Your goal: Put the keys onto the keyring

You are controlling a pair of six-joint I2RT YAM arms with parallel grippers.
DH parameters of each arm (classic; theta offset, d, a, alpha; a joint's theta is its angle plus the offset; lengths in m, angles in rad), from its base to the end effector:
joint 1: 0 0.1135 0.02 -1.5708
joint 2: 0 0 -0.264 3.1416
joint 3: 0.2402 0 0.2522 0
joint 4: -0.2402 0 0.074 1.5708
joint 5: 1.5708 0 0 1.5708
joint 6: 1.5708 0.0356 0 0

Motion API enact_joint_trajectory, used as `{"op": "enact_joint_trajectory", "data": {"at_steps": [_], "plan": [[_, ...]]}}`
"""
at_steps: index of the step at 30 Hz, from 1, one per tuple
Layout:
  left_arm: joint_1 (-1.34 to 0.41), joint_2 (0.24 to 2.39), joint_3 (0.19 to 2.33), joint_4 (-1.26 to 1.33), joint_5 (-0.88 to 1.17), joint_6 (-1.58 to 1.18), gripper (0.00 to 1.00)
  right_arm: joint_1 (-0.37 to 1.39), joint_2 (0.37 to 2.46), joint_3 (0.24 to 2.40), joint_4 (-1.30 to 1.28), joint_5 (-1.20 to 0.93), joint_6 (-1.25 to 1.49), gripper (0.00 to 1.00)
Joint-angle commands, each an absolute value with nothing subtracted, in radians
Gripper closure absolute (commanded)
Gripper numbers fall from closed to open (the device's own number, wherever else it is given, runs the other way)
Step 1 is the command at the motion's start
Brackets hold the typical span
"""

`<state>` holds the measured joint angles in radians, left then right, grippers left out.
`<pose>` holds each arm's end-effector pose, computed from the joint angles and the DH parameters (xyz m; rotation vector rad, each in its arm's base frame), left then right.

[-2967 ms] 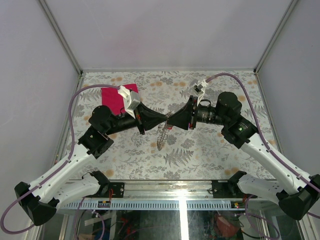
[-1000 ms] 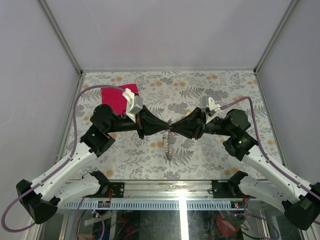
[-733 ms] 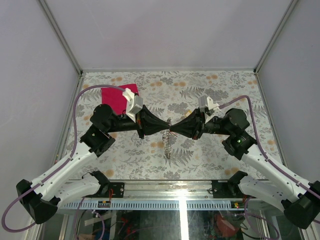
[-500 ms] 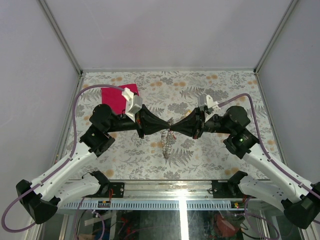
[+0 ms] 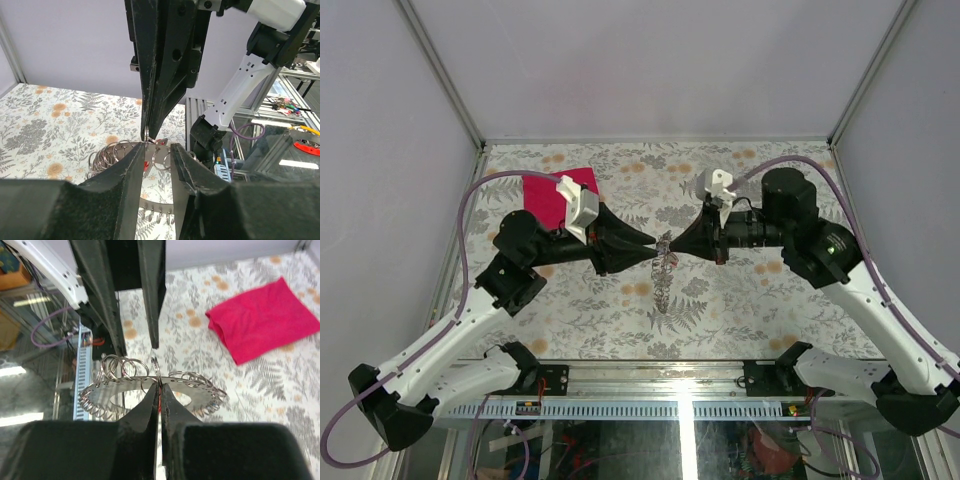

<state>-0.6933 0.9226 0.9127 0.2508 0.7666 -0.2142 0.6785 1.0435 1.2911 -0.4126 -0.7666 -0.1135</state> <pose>0.1403 -0.1487 0.4053 0.9961 1.1482 -1.2456 0.1466 0.1499 0.4435 -1.2015 1.3556 1.0686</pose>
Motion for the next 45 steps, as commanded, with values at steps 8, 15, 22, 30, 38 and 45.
{"op": "enact_joint_trajectory", "data": {"at_steps": [8, 15, 22, 30, 38, 45], "plan": [[-0.69, 0.946, 0.932, 0.222, 0.722, -0.158, 0.68, 0.732, 1.215, 1.625, -0.983, -0.596, -0.292, 1.0], [-0.691, 0.976, 0.931, 0.214, 0.751, -0.14, 0.66, 0.814, 1.276, 1.73, -1.057, -0.498, -0.264, 1.0], [-0.69, 0.957, 0.904, 0.202, 0.732, -0.127, 0.68, 0.815, 1.267, 1.687, -0.994, -0.428, -0.232, 1.0], [-0.692, 0.992, 0.907, 0.191, 0.799, -0.124, 0.68, 0.814, 1.235, 1.671, -0.913, -0.47, -0.22, 1.0], [-0.71, 1.014, 0.909, 0.178, 0.767, -0.108, 0.67, 0.815, 1.201, 1.652, -0.82, -0.435, -0.161, 1.0], [-0.749, 1.009, 0.906, 0.161, 0.702, -0.086, 0.67, 0.815, 1.189, 1.652, -0.777, -0.422, -0.12, 1.0]]}}
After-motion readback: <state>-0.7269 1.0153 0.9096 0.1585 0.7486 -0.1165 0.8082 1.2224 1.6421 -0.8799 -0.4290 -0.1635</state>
